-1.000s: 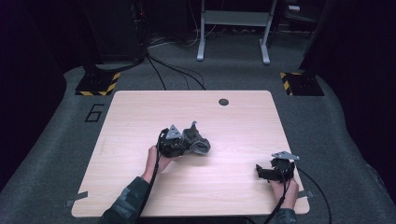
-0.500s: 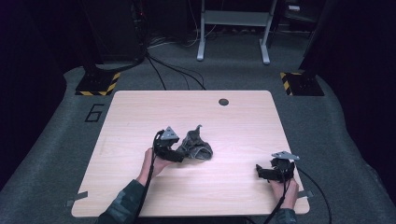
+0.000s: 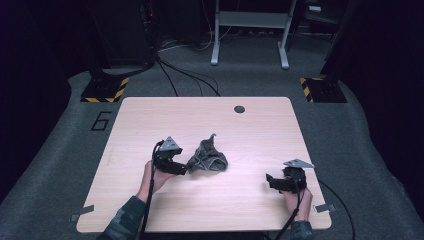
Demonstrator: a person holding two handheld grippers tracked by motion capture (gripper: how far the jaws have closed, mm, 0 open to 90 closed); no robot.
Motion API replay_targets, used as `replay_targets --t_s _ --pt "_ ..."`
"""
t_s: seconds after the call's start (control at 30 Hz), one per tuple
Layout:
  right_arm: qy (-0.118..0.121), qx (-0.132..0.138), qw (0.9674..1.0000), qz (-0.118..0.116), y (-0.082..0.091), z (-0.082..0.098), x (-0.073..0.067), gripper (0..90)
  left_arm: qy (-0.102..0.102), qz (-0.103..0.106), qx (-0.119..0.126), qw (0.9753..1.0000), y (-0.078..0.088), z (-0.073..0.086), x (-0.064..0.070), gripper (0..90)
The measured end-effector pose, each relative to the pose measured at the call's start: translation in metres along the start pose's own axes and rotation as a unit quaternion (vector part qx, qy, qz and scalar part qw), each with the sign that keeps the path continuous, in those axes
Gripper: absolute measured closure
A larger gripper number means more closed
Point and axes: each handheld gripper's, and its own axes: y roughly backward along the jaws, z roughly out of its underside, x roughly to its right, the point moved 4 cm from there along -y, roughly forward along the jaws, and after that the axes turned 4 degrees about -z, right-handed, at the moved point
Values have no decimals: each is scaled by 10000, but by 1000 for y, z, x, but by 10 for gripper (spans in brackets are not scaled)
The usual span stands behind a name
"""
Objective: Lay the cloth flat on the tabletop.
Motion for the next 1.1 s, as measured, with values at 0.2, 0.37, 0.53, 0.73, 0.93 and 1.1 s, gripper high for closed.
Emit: replay_targets --t_s 0.2,0.37,0.53,0.73,0.93,1.1 --pt "465 219 9950 -853 -15 -41 -61 200 -54 162 -47 9998 -2 0 3 254" --pt "1131 72 9850 -1303 -46 -72 -120 300 -104 244 -159 9995 -9 0 8 271" --pt "1482 -265 9782 -1430 -74 -77 -143 434 -123 289 -252 9992 -17 3 11 475" --pt "1506 -355 9805 -1215 -85 -76 -146 760 -165 311 -248 9991 -21 10 13 770" --pt "1404 -197 9838 -1093 -78 -78 -137 850 -37 217 -180 9996 -17 11 10 823" --pt "1056 -80 9899 -940 -66 -76 -116 857 177 92 -107 9997 -6 20 1 829"
